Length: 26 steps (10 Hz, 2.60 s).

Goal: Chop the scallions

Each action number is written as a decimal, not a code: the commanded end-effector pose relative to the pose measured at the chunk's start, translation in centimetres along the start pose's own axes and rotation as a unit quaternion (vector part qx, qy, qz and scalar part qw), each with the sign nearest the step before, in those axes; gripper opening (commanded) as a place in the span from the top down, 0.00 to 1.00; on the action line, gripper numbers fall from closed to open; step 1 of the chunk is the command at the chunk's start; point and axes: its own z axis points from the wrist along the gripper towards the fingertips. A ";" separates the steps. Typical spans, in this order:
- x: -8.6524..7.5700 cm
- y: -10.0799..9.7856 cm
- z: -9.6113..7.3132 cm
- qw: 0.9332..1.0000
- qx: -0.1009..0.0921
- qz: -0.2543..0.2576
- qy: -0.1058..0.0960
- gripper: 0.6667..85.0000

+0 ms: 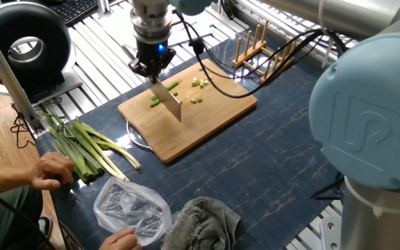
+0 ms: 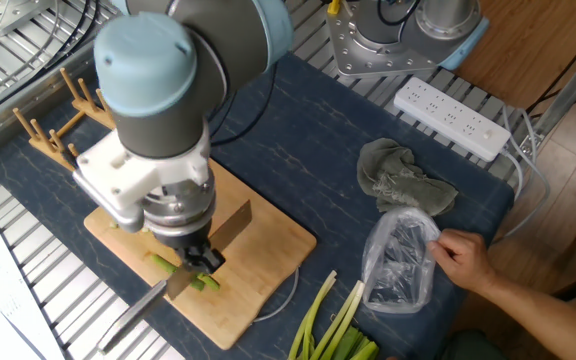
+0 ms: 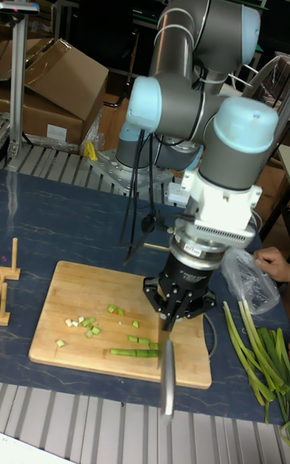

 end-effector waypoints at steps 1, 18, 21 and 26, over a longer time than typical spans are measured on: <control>1.9 0.9 -1.7 1.000 -0.002 -0.027 0.014 0.99; -0.1 2.5 1.3 0.998 0.004 -0.064 -0.019 0.99; -0.1 1.8 1.9 0.997 0.014 -0.069 -0.014 0.99; -1.3 3.0 3.3 0.997 -0.005 -0.068 -0.027 0.99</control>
